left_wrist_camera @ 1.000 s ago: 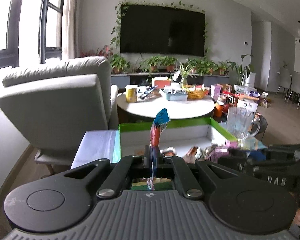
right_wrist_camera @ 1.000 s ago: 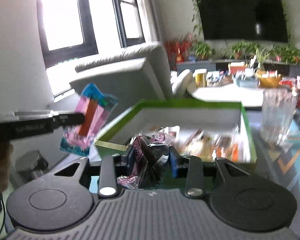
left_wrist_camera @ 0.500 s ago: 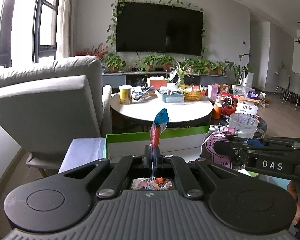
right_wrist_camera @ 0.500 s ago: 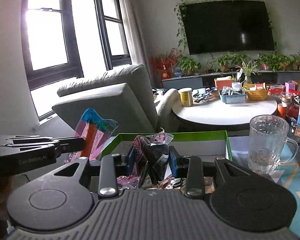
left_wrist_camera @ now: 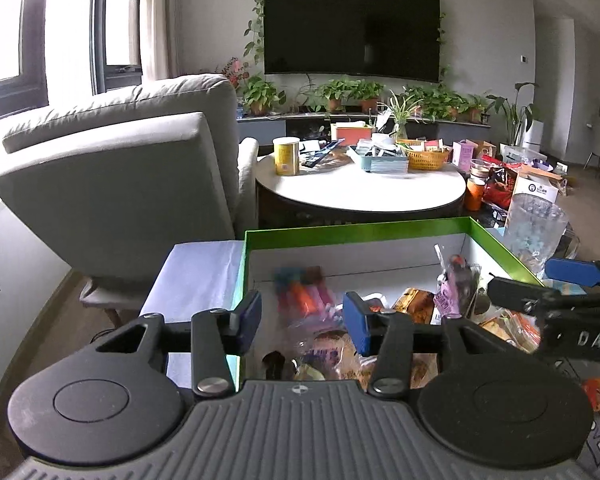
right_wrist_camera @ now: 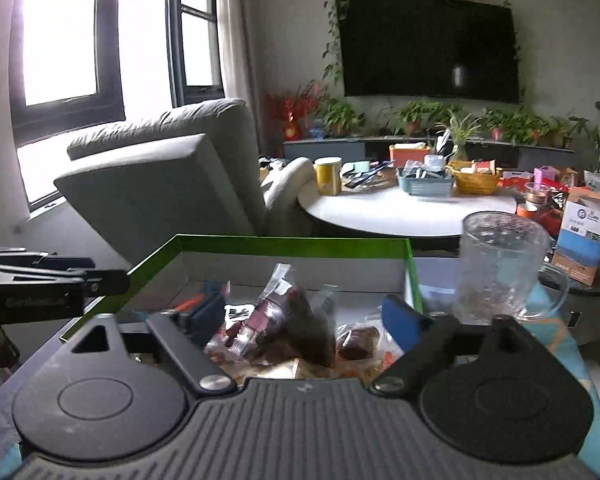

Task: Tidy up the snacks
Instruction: 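Lower both packets into the green box and open both grippers, then move both grippers back to the remaining snacks on the mat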

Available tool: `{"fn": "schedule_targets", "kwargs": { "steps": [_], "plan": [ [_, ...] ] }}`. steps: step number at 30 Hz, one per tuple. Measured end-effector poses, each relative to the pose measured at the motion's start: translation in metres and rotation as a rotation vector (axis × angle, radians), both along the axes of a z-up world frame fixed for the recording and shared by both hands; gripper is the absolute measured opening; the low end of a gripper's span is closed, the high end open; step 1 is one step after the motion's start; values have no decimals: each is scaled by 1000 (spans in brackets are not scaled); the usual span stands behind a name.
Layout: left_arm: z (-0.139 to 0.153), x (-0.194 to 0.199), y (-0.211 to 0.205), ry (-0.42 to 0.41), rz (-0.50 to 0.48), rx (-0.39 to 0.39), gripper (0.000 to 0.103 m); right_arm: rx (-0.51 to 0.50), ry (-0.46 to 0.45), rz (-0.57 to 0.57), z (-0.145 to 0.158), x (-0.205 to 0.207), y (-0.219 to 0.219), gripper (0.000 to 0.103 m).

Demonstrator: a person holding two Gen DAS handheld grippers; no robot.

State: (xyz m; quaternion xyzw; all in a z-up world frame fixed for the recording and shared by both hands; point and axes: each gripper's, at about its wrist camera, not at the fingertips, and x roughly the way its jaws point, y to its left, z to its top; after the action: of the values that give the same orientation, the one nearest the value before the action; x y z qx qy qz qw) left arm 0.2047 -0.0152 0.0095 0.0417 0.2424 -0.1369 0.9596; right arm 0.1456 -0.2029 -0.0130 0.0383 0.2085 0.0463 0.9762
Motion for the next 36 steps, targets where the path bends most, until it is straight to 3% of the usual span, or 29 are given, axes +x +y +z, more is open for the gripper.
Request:
{"fn": "schedule_targets", "kwargs": {
  "steps": [7,12,16,21,26,29,36],
  "plan": [
    [6,-21,5,-28,-5,24,48,40,-6,-16,5,-12,-21,61],
    [5,-37,8,-16,-3,31,48,-82,-39,-117,8,-32,-27,61],
    [4,-50,12,-5,2,20,48,-124,60,-168,-1,-41,-42,62],
    [-1,-69,15,33,-4,17,49,-66,137,-92,-21,-59,-54,61],
    [-11,-85,14,74,-10,32,49,-91,156,37,-38,-68,-46,61],
    [-16,-90,14,105,-5,47,49,-110,156,53,-42,-62,-43,61],
    [-34,-97,5,191,-31,71,49,-20,194,63,-51,-53,-59,61]
  ]
}}
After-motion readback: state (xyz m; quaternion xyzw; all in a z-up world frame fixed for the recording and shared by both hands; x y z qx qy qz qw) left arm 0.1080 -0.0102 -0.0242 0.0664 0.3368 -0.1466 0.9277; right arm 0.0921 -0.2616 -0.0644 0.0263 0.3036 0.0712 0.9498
